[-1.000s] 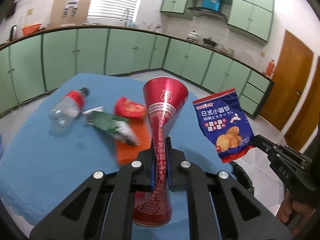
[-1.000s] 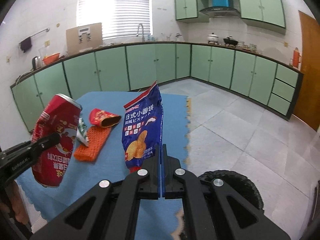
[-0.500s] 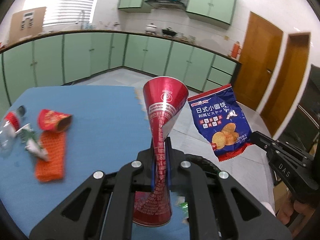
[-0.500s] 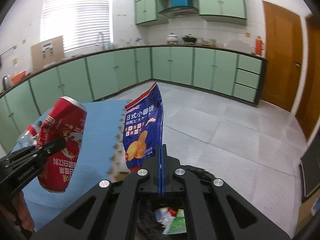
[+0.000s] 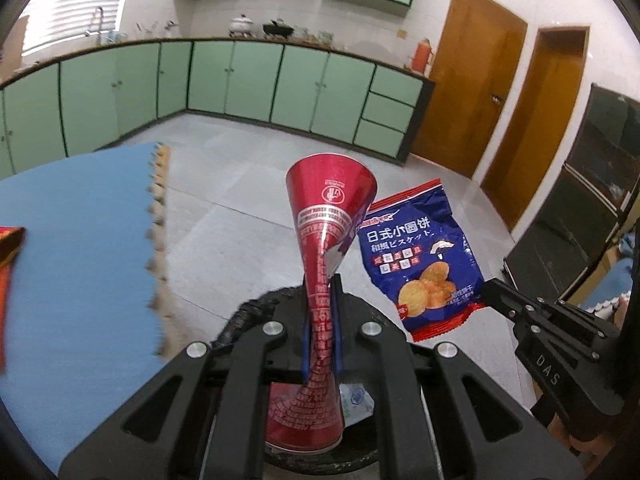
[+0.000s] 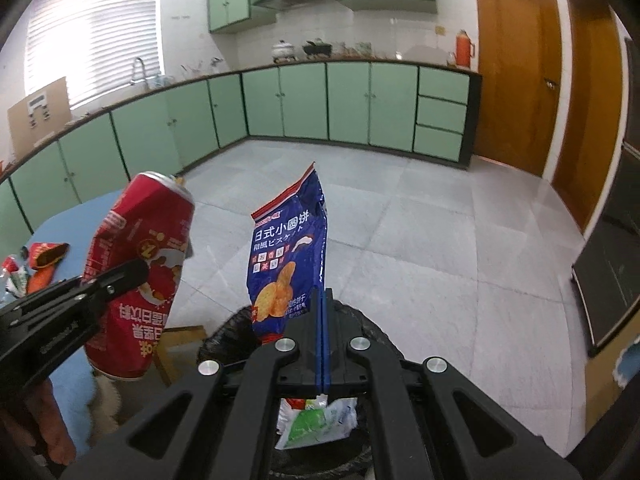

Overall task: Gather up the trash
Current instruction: 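Carry can and biscuit bag over the bin and open both tools, then move both open tools back over the table toward the green carton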

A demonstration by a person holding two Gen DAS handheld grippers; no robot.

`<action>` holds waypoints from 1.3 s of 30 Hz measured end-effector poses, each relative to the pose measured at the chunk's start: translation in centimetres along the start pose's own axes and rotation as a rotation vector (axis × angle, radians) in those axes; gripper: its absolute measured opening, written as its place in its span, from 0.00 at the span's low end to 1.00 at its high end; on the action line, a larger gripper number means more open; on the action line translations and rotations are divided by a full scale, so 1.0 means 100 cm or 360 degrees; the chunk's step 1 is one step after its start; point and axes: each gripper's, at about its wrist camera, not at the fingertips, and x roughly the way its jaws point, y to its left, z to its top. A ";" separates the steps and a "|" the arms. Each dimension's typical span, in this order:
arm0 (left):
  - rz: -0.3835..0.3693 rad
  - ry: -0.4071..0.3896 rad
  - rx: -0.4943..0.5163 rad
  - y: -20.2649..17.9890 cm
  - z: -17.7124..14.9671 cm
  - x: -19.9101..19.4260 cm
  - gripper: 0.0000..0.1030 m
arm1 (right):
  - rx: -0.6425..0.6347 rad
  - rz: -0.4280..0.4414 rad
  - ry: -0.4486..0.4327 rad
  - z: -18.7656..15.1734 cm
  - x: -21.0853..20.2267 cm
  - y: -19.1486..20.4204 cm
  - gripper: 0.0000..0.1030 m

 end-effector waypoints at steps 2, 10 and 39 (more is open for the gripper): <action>-0.0023 0.0057 0.0004 -0.002 -0.003 0.017 0.07 | 0.0009 -0.0012 0.0038 -0.005 0.009 -0.006 0.01; -0.0068 0.0208 0.0004 -0.001 -0.006 0.057 0.35 | 0.0062 -0.0035 0.0197 -0.016 0.041 -0.021 0.12; 0.0757 -0.0240 -0.0260 0.181 -0.013 -0.170 0.78 | -0.0221 0.0343 -0.0136 0.024 -0.022 0.145 0.92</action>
